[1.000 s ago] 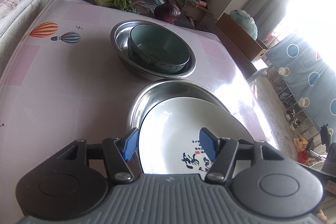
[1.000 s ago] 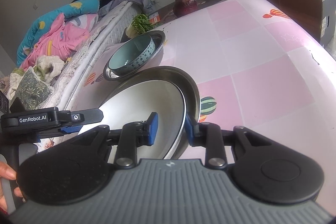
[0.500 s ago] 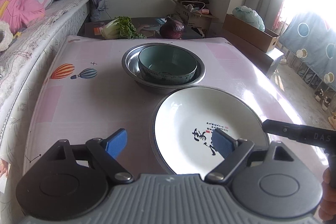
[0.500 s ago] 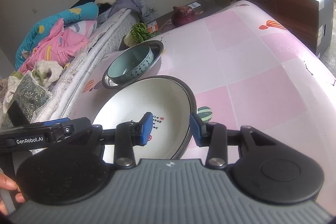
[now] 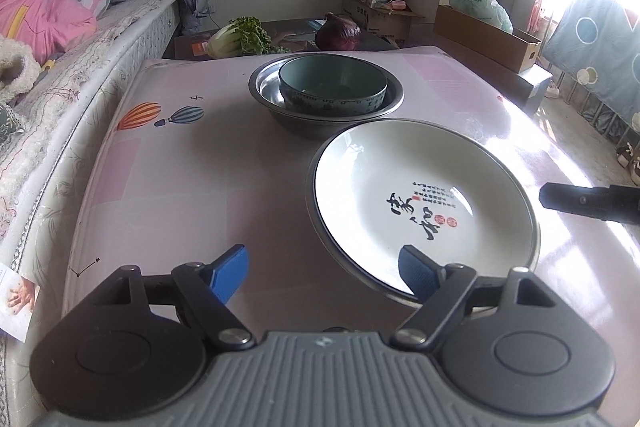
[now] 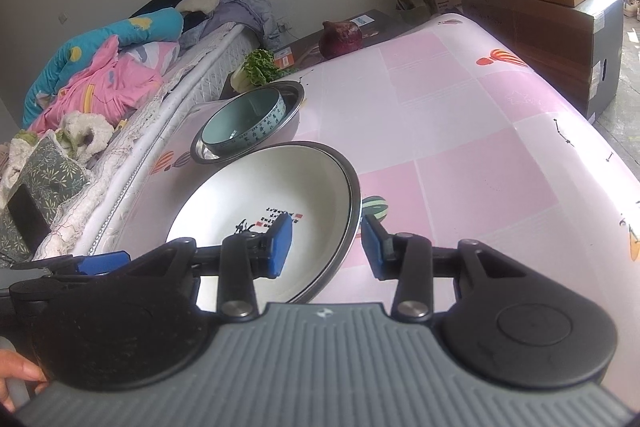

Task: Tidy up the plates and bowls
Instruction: 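Lower the white plate flat into the large steel bowl, then close both tools on the rim of the large steel bowl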

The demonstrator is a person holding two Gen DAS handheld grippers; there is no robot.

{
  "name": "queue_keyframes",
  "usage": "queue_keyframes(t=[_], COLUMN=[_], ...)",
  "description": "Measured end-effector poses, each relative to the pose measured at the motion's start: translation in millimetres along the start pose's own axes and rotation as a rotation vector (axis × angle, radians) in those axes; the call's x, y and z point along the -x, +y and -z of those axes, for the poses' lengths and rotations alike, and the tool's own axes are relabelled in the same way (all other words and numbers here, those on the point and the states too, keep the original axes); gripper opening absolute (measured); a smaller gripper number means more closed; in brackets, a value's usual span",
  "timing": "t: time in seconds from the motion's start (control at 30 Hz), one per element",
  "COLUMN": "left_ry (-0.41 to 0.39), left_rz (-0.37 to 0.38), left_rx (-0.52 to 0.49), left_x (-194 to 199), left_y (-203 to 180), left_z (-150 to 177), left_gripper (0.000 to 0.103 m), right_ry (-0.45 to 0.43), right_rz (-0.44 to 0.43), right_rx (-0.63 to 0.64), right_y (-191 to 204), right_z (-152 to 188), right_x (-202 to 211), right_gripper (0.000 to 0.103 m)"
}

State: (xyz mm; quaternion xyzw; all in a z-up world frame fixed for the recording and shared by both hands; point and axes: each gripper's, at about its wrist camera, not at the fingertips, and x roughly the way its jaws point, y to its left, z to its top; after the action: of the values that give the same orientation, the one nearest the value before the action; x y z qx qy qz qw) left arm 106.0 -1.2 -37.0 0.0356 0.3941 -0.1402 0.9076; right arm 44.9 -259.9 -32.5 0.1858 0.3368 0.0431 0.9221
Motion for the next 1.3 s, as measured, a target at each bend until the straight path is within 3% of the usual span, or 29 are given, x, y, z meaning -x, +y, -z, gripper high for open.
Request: queue_keyframes(t=[0.13,0.3,0.73,0.8,0.9,1.03,1.17,1.3], left_ry=[0.008,0.008,-0.045,-0.04,-0.042,0.0,-0.04,-0.079], left_rz=[0.021,0.056,-0.044,-0.037,-0.033,0.006,-0.019,-0.091], left_rx=[-0.006,-0.013,-0.115,-0.138,-0.191,-0.218,-0.209,-0.206], left_x=[-3,-5,-4,-8,-10,-21,-15,-12], left_y=[-5,-10,-21,-27,-39,-50,-48,-45], left_z=[4,3,-11,-10,-7,-1,-2,-9], left_gripper=[0.067,0.037,0.032,0.022,0.018,0.017,0.021,0.042], right_ry=[0.022,0.028,0.015,0.013,0.015,0.018,0.01,0.011], right_rz=[0.003,0.006,0.009,0.01,0.009,0.01,0.016,0.014], right_rx=[0.01,0.023,0.026,0.03,0.03,0.027,0.021,0.007], right_y=[0,1,2,3,3,2,-2,-5], right_z=[5,7,4,3,2,3,2,1], right_x=[-3,-4,-6,-6,-7,-7,-6,-10], right_gripper=[0.034,0.028,0.027,0.027,0.027,0.027,0.027,0.027])
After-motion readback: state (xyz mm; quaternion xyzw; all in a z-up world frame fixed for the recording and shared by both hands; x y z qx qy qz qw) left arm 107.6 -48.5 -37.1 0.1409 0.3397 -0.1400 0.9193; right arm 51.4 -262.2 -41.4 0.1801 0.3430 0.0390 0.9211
